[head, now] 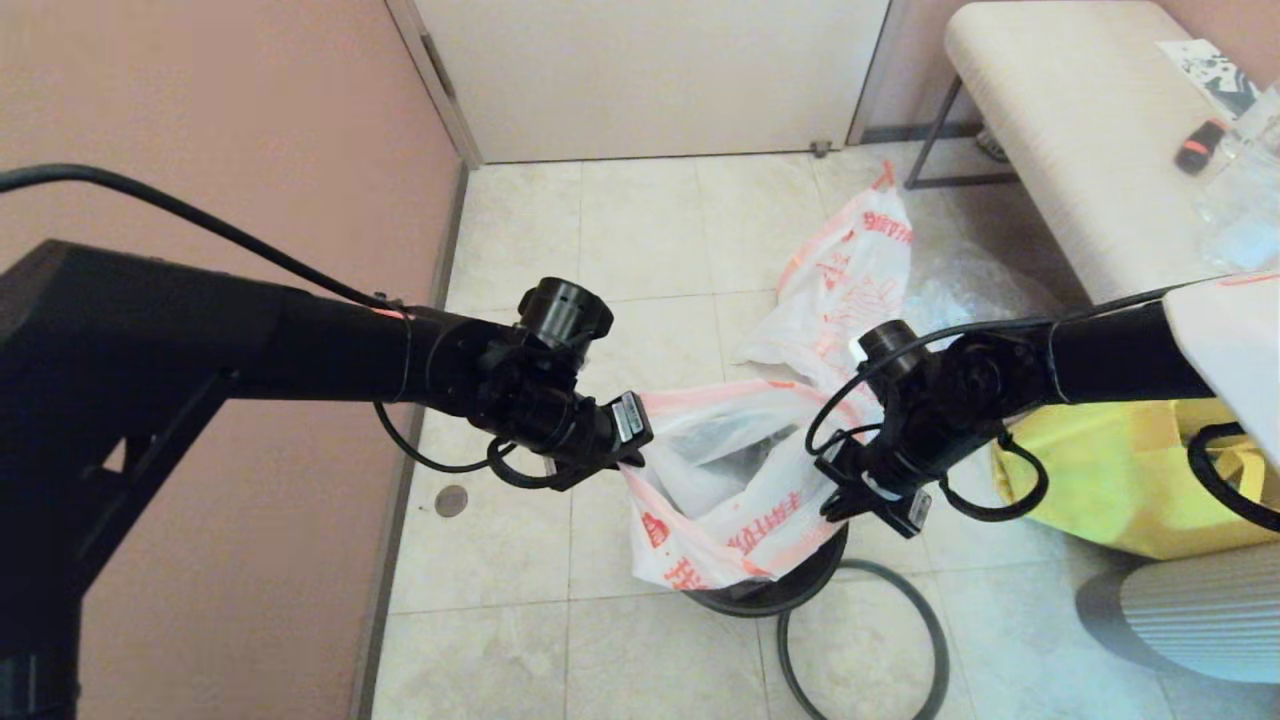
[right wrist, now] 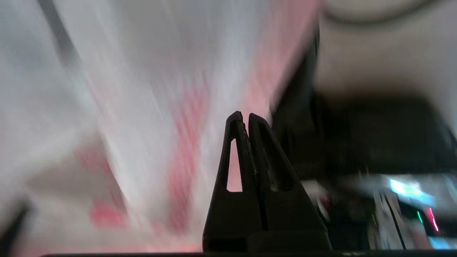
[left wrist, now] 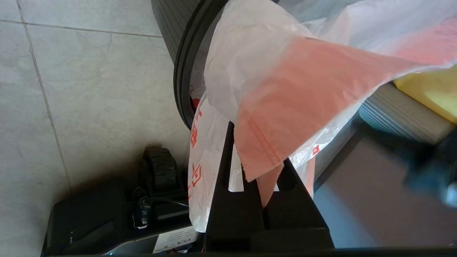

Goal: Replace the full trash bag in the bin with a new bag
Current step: Put the new garbage bag on the trash can

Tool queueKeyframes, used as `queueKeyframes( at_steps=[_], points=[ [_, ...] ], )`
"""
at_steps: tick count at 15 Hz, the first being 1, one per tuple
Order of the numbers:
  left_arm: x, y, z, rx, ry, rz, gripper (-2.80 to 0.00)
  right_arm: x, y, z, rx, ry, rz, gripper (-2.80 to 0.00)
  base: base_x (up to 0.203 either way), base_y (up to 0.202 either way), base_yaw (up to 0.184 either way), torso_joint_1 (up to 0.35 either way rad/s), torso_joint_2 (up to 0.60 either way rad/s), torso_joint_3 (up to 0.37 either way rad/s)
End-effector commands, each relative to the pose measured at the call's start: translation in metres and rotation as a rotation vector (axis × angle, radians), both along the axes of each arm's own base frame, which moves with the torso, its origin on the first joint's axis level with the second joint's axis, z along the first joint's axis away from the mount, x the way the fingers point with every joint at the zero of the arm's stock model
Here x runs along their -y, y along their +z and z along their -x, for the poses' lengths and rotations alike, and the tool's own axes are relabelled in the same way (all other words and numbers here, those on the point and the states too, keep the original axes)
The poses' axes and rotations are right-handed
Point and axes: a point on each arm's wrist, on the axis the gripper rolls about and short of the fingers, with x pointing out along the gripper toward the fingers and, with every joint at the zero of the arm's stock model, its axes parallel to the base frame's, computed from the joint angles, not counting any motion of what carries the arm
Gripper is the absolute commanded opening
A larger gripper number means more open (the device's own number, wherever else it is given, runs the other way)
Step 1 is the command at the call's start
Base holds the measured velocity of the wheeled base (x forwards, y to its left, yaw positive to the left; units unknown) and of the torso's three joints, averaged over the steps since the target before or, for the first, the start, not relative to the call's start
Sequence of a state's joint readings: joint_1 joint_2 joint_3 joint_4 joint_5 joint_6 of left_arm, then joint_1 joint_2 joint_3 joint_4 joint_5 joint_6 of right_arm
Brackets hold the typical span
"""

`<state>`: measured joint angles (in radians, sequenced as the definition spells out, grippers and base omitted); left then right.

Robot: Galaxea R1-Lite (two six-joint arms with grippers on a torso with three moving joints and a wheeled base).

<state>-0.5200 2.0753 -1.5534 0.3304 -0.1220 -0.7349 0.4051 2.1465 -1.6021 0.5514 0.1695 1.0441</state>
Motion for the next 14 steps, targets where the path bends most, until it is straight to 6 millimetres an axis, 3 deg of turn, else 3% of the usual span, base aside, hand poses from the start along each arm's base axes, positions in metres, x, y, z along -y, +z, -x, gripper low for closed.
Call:
queueKeyframes(
  at_steps=[1, 2, 3, 7, 11, 14],
  points=[
    [0.0, -0.001, 0.0, -0.006, 0.004, -0.001, -2.8, -0.006, 0.014, 0.026, -0.012, 0.033, -0.055, -2.8, 0.0, 0.0, 0.0, 0.0, 0.0, 0.0],
    [0.0, -0.001, 0.0, -0.004, 0.005, -0.001, -2.8, -0.008, 0.01, 0.028, -0.018, 0.04, -0.068, -2.8, 0.0, 0.0, 0.0, 0.0, 0.0, 0.0],
    [0.0, -0.001, -0.001, -0.004, 0.006, -0.001, -2.8, -0.015, 0.007, 0.034, -0.021, 0.062, -0.083, 0.0, 0.0, 0.0, 0.0, 0.0, 0.0, 0.0],
    [-0.002, -0.003, -0.003, -0.007, 0.013, -0.003, -2.8, -0.031, -0.006, 0.035, 0.018, 0.066, -0.149, 0.0, 0.0, 0.0, 0.0, 0.0, 0.0, 0.0],
    [-0.002, -0.004, -0.004, -0.006, 0.015, -0.004, -2.8, -0.028, -0.015, 0.042, -0.031, 0.068, -0.148, 0.0, 0.0, 0.0, 0.0, 0.0, 0.0, 0.0],
    [-0.002, -0.004, -0.004, -0.006, 0.015, -0.004, -2.8, -0.026, -0.012, 0.048, -0.029, 0.07, -0.15, 0.0, 0.0, 0.0, 0.0, 0.0, 0.0, 0.0]
  ],
)
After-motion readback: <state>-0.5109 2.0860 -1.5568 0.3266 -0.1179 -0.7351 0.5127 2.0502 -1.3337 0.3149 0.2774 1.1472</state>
